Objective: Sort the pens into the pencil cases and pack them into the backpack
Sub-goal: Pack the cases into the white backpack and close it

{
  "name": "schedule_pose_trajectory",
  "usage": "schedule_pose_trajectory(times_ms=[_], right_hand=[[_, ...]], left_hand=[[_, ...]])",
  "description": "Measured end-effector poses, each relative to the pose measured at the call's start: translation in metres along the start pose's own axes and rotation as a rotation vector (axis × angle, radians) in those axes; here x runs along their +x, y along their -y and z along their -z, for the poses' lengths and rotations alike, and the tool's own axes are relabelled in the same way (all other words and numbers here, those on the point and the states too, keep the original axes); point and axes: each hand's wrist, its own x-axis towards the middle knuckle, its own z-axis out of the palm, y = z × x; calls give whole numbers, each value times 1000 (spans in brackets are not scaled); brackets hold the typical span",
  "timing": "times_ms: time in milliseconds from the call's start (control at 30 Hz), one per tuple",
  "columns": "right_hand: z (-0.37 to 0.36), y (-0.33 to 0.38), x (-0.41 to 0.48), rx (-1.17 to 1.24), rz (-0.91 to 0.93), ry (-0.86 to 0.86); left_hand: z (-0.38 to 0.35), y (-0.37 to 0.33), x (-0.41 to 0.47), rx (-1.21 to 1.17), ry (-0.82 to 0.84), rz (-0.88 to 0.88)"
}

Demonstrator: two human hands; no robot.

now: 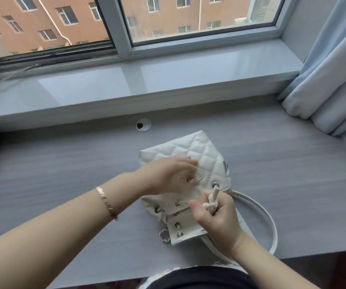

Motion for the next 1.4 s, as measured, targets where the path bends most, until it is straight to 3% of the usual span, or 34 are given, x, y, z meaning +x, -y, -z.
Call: schedule_pose_trajectory(times_ms=[67,133,200,300,467,600,700,800,967,1067,1167,1400], right_hand=[[3,-3,3,-20,-15,-62],[0,-9,7,-98,-9,-89],[-6,-14,9,-156,-2,-58],[-11,-16,9,-183,16,3],[-14,-15,14,-193,-90,-13],[-15,-7,18,-417,-12,66],[-15,-11,23,-518,173,-40],[-12,-28,27,-643,81,-158],[1,-46,26,-827,67,0],[17,-31,31,-650,48,127],[33,-6,37,-342,141,136],[34,2,47,-407,29,183]], left_hand=[[13,-6,-12,-247,-189,138],[22,-22,-28,-373,-330,95],[22,-38,-42,-329,-237,8],[12,-47,-50,-19,-141,-31],[4,-45,-42,21,-174,-49],[-7,-50,-39,99,-235,-96],[-4,-49,-37,-16,-277,-71],[8,-53,-38,-103,-320,-148],[4,-46,-35,-253,-336,-108],[13,-36,-35,-461,-401,-28],[24,-35,-34,-462,-347,-19],[25,-47,-22,-429,-237,-17]])
